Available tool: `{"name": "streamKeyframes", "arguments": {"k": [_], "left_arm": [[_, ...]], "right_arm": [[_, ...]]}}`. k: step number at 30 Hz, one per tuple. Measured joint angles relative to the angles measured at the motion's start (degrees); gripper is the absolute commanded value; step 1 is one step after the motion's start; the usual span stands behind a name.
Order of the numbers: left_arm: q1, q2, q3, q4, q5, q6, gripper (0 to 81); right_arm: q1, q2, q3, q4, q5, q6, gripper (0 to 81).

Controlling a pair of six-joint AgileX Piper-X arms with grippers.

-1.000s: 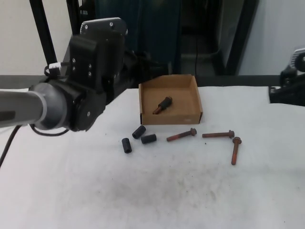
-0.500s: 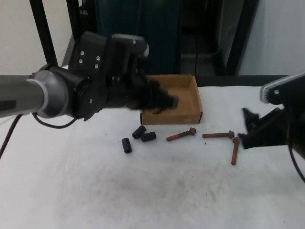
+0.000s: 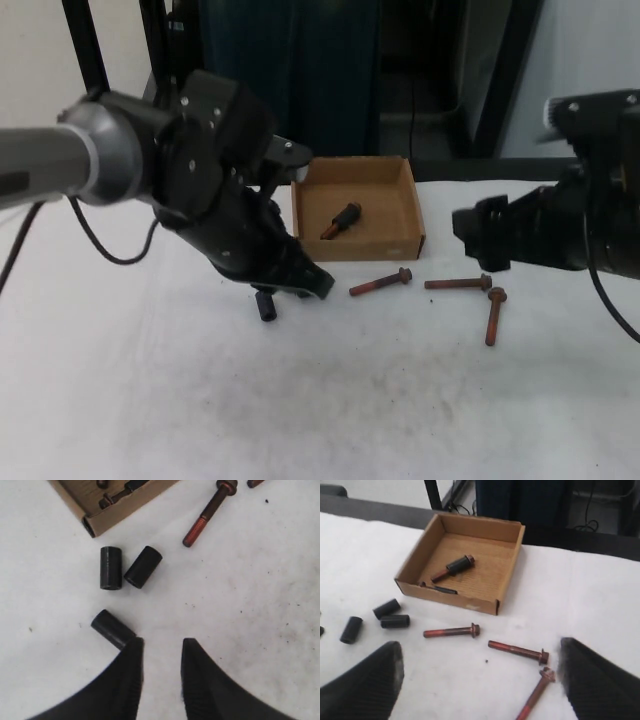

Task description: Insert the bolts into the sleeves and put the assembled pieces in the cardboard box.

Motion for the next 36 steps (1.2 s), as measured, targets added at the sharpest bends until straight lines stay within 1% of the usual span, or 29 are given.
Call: {"name": "streamKeyframes", "arguments": {"k": [4,9,12,16,17,19,25,31,36], "left_arm": [[1.03,0.00,-1.51,1.82,-0.66,2.96,26.0],[1.44,0.00,-2.91,2.07,-0.68,4.79,27.0],[1.44,1.07,-3.68,1.07,-0.68,5.69,33.8],[1.44,5.48,-7.07,1.70,-0.68,5.84,45.7],[1.29,6.51,-7.98,2.57,-0.68,5.84,46.8],[1.15,8.77,-9.48,3.41,-0.68,5.46,47.0],[1.00,9.69,-10.77,0.96,-0.68,4.65,46.8],[1.00,11.04,-10.98,-3.77,-0.80,5.54,46.8],[1.00,15.55,-13.02,-2.77,-1.33,7.66,46.8]], "right_arm": [[-0.82,1.74,-0.86,3.49,0.28,0.28,79.5],[-0.80,4.29,-0.92,3.09,0.53,-0.29,79.5],[-1.03,5.36,-0.92,3.08,0.04,-0.03,79.5],[-1.71,7.18,-0.92,3.08,-1.84,1.74,79.5],[-1.98,7.68,-0.92,3.08,-2.58,2.35,79.5],[-2.53,8.28,-0.92,3.08,-4.66,3.03,79.5],[-2.80,8.37,-1.07,3.08,-6.31,3.42,79.5],[-2.80,8.37,-1.06,2.99,-5.77,3.61,79.5],[-2.80,8.37,-1.06,2.68,-4.28,3.61,79.5]]}}
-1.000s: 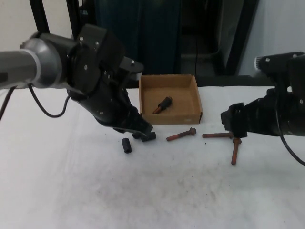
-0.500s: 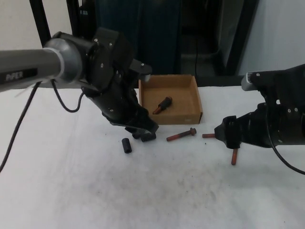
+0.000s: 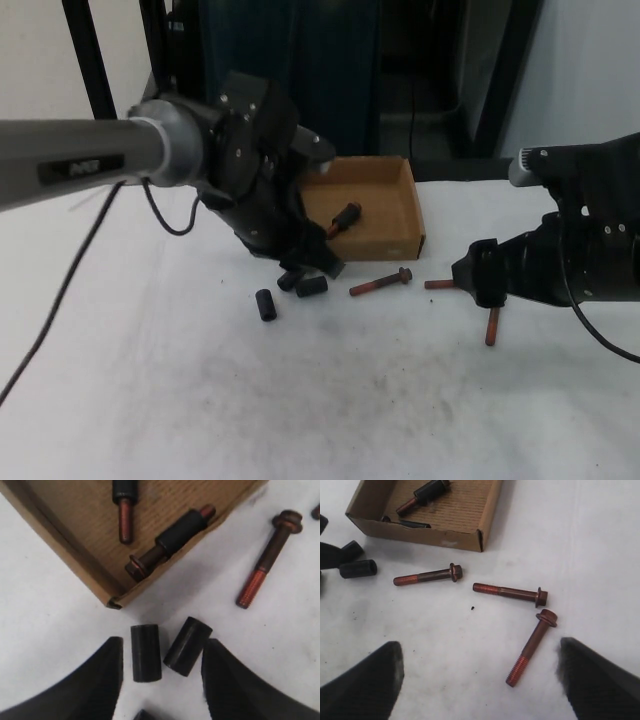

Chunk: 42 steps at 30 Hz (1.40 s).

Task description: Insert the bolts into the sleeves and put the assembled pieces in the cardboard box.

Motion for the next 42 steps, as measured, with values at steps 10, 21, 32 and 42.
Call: {"name": "streamKeyframes", "arguments": {"k": [10,21,32,42], "left_arm": [[0.25,4.79,-7.00,6.10,-1.43,3.90,46.8],[1.53,7.66,-7.50,5.53,-1.99,5.55,46.8],[1.53,8.09,-7.64,5.48,-1.33,5.55,2.2],[1.53,8.18,-8.14,9.47,0.94,1.10,0.8]], "right_arm": [[0.00,0.00,0.00,-0.79,0.95,-0.22,79.5],[0.00,0.00,0.00,-0.79,0.95,-0.22,79.5],[0.00,0.00,0.00,-0.79,2.28,-3.13,79.5],[0.00,0.00,0.00,-1.68,5.72,-1.20,79.5]]}}
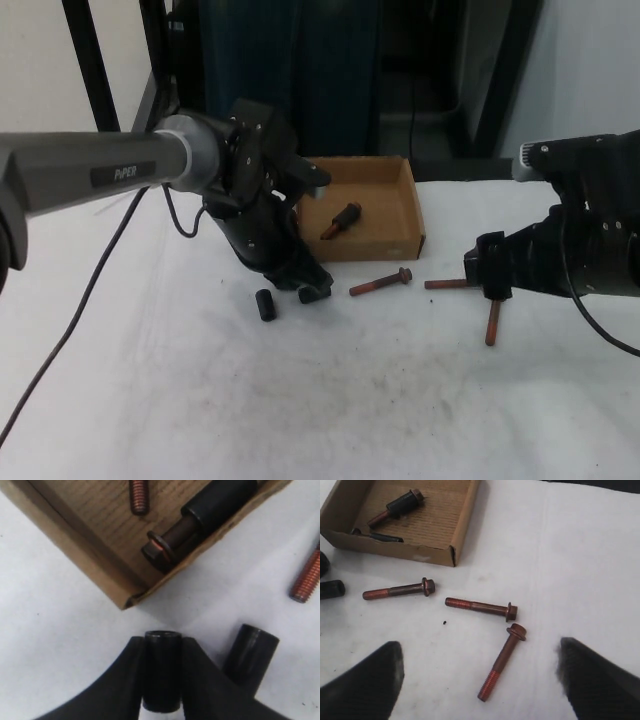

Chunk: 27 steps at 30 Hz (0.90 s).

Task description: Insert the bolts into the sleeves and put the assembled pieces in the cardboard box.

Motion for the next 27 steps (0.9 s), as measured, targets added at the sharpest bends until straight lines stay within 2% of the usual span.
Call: {"name": "streamKeyframes", "arguments": {"k": [4,6,9,17,27], "left_arm": [[0.00,-1.01,-0.09,5.11,1.28,-2.86,0.8],[0.00,-2.04,0.12,9.04,2.99,-4.47,0.8],[0.00,-3.39,0.48,11.47,5.20,-6.09,0.8],[-1.40,-17.76,0.62,12.39,11.17,-11.82,0.8],[-4.90,-24.43,0.62,12.39,11.79,-12.91,0.8]], "right_arm": [[0.00,0.00,0.00,-0.28,-0.26,10.07,79.5],[-0.04,0.00,0.00,-0.48,-3.05,18.46,79.5],[-0.04,0.00,0.00,-0.91,-5.51,23.10,79.5],[-0.04,2.85,0.00,-1.46,-6.41,24.54,79.5],[-0.04,10.76,0.00,-2.57,-7.26,24.79,79.5]]}}
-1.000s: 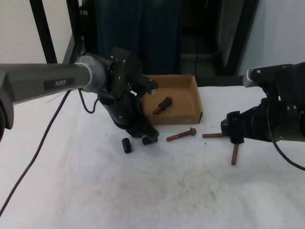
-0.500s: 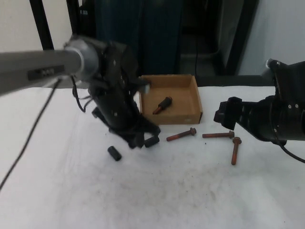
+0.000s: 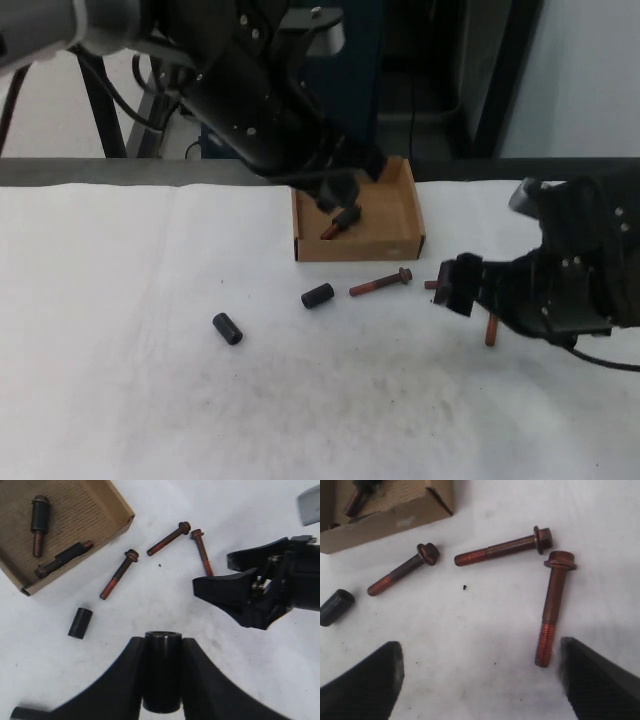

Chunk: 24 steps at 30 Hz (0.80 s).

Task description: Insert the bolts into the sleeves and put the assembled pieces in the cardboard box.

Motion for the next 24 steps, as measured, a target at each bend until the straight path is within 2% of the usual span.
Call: {"name": "streamKeyframes", "arguments": {"k": [10,21,24], "left_arm": [[-2.32,-0.39,0.00,0.00,0.00,-0.07,0.8],[-2.32,-0.39,0.00,0.00,0.00,-0.07,0.8],[-2.32,-0.39,0.00,0.00,0.00,-0.21,0.8]], "right_arm": [[-0.53,6.00,-3.03,0.00,5.74,-3.93,79.5],[-2.89,13.33,-11.45,2.10,8.44,-6.55,79.4],[-2.89,13.59,-12.89,3.54,8.59,-6.66,73.8]]}}
